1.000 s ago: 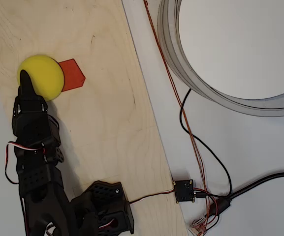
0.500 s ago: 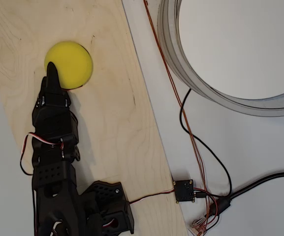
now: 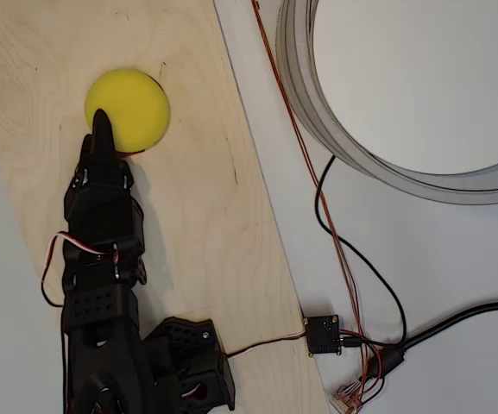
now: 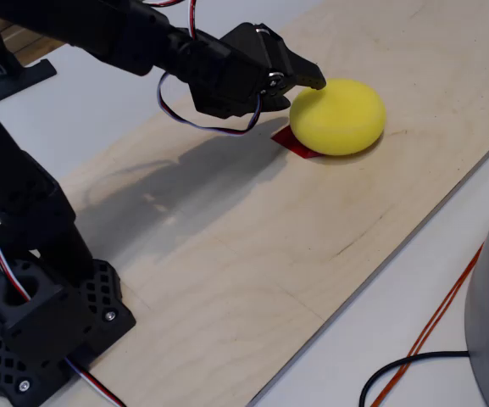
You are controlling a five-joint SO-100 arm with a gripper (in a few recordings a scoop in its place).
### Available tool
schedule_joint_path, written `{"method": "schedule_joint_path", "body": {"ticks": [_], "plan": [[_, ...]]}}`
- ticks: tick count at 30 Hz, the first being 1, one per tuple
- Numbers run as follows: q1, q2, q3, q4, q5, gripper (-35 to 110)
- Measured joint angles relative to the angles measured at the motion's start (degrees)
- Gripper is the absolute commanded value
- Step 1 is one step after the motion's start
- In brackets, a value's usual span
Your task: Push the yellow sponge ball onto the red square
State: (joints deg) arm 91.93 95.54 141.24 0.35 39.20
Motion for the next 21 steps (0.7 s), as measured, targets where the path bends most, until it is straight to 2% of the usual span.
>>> {"method": "schedule_joint_path", "body": {"ticks": [12,16,21], "plan": [[-5.19,6.59,2.99,0.09,3.34,18],[-3.16,11.34,3.60,0.09,-1.14,18],[1.32,13.10,2.29,0.09,-12.13,18]]}}
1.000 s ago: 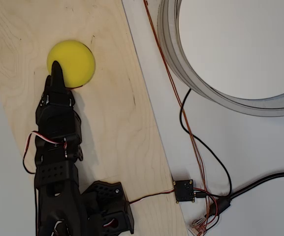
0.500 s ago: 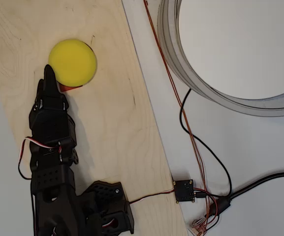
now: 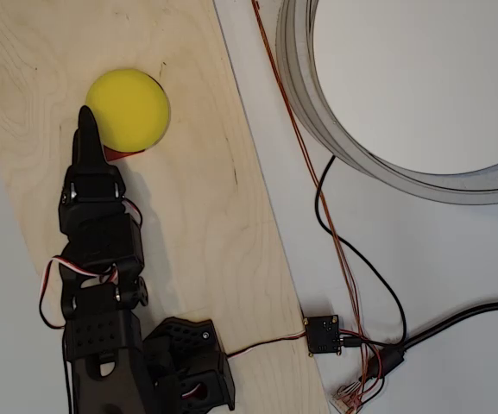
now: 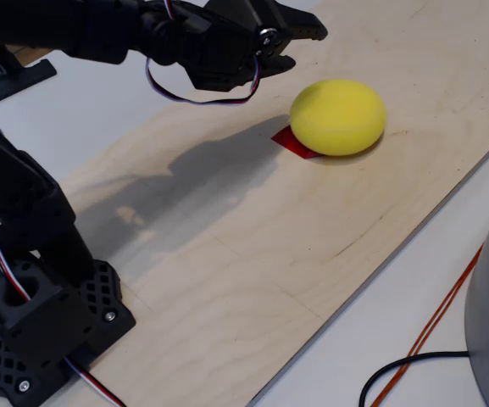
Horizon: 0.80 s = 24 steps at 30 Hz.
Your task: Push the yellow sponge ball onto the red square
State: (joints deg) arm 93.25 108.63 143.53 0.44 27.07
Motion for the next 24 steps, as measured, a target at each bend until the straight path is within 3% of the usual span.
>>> {"method": "schedule_joint_path", "body": {"ticks": [6,11,24], "plan": [[4.22,0.26,-3.16,-0.35,-14.33,19],[6.59,-2.90,-5.19,-4.66,-20.65,19],[10.55,-17.58,-15.91,-7.38,-20.04,19]]}}
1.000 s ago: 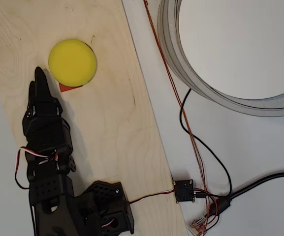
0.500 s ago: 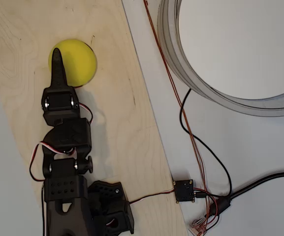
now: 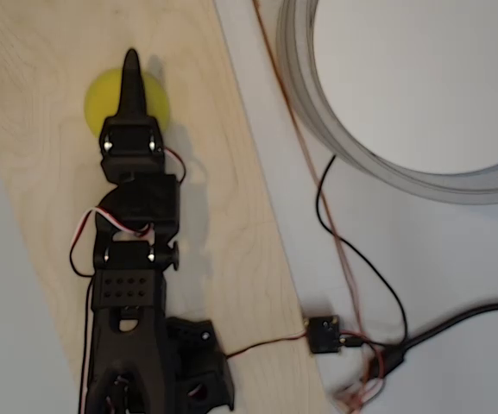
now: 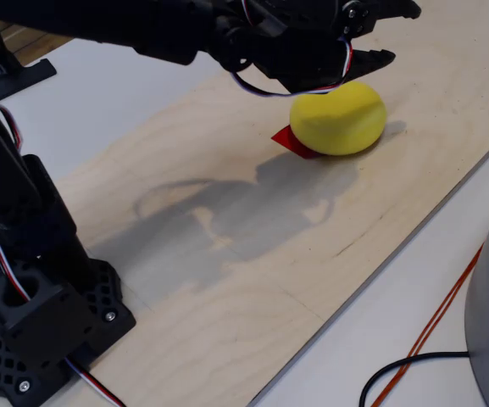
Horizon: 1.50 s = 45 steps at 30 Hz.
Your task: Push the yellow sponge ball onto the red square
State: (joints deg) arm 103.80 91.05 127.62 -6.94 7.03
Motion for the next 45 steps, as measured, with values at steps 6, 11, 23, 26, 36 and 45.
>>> {"method": "schedule_joint_path", "body": {"ticks": [6,11,23,26,36,45], "plan": [[0.88,-7.82,-4.31,-0.88,4.75,19],[0.62,-12.92,-6.15,-1.93,8.09,18],[0.00,-15.38,-7.56,-4.13,13.54,18],[-0.53,-15.38,-7.56,-4.13,14.41,18],[-3.34,-16.44,-6.42,-4.31,20.39,18],[-4.13,-16.35,-5.36,-4.39,21.71,18]]}}
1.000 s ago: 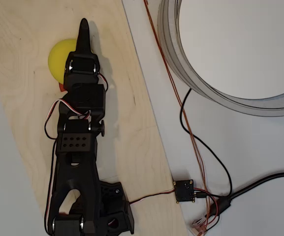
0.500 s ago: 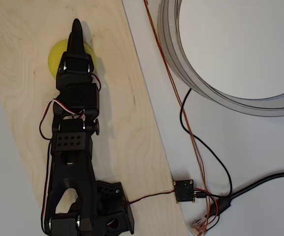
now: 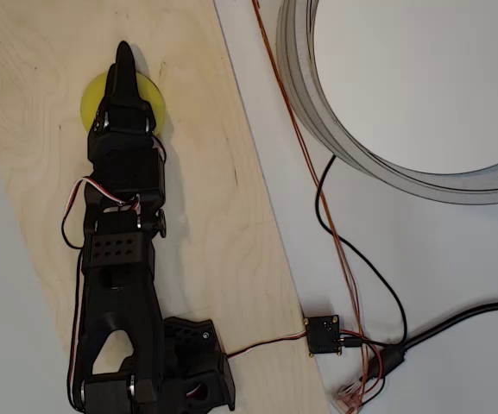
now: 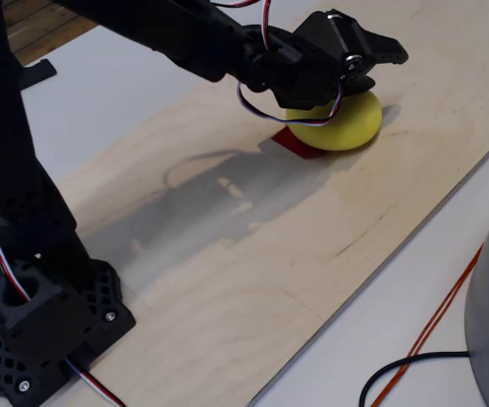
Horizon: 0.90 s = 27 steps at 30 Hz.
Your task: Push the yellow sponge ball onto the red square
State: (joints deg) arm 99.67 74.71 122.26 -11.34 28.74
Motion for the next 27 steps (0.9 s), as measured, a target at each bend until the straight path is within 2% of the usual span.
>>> {"method": "schedule_joint_path", "body": {"ticks": [9,27], "plan": [[0.00,0.26,0.62,-0.35,-0.35,18],[-0.18,7.91,1.85,-0.26,-10.02,18]]}}
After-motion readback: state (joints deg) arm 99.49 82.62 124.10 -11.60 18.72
